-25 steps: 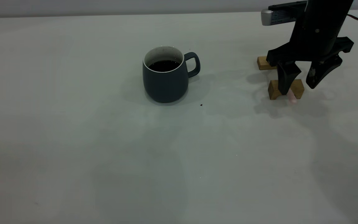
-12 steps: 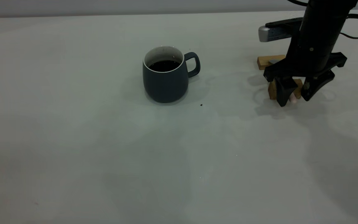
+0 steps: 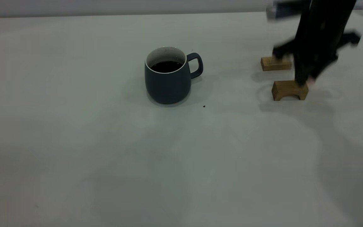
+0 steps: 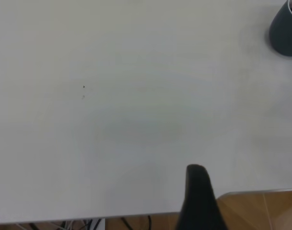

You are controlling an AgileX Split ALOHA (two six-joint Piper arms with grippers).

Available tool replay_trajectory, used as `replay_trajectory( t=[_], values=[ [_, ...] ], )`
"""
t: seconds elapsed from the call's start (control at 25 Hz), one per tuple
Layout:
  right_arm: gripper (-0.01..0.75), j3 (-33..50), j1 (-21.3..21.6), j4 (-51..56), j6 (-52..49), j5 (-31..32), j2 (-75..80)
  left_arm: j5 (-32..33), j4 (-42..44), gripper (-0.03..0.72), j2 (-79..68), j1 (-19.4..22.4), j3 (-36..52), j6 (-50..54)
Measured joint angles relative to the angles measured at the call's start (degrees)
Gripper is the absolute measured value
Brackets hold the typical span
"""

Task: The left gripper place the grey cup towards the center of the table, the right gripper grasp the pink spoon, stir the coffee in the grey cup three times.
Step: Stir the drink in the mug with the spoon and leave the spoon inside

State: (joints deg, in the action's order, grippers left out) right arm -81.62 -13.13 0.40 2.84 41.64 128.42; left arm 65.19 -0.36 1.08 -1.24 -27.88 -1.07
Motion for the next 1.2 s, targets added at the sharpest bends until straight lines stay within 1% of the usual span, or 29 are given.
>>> replay_trajectory(
  t=[0.12,0.24,0.32,0.48,0.68,0.8,0.92,1.08,1.2],
  values=[
    [0.128,-4.5,0.0,2.5,-0.4,9.9,-5.2,0.0,0.0,0.591,0.0,0.0,0.0,0.0],
    [0.128,-10.4,0.0,9.0,-1.3,22.6,-8.1,0.0,0.0,0.591,0.0,0.0,0.0,0.0],
    [0.128,-14.3,0.0,14.1,-2.8,26.3,-8.4,0.0,0.0,0.591,0.0,0.0,0.0,0.0],
    [0.128,-19.0,0.0,26.4,-5.7,27.2,-8.4,0.0,0.0,0.591,0.0,0.0,0.0,0.0],
    [0.128,-19.3,-1.2,43.6,-6.8,27.5,-7.5,0.0,0.0,0.591,0.0,0.0,0.0,0.0],
    [0.128,-19.3,-3.0,51.0,-10.0,27.4,-7.2,0.0,0.0,0.591,0.0,0.0,0.0,0.0],
    [0.128,-19.3,-4.5,55.6,-20.5,25.2,-7.2,0.0,0.0,0.591,0.0,0.0,0.0,0.0],
    [0.128,-19.3,-5.5,57.3,-41.6,22.9,-7.1,0.0,0.0,0.591,0.0,0.0,0.0,0.0],
    [0.128,-19.3,-7.1,59.4,-57.0,21.8,-6.7,0.0,0.0,0.591,0.0,0.0,0.0,0.0]
  ],
)
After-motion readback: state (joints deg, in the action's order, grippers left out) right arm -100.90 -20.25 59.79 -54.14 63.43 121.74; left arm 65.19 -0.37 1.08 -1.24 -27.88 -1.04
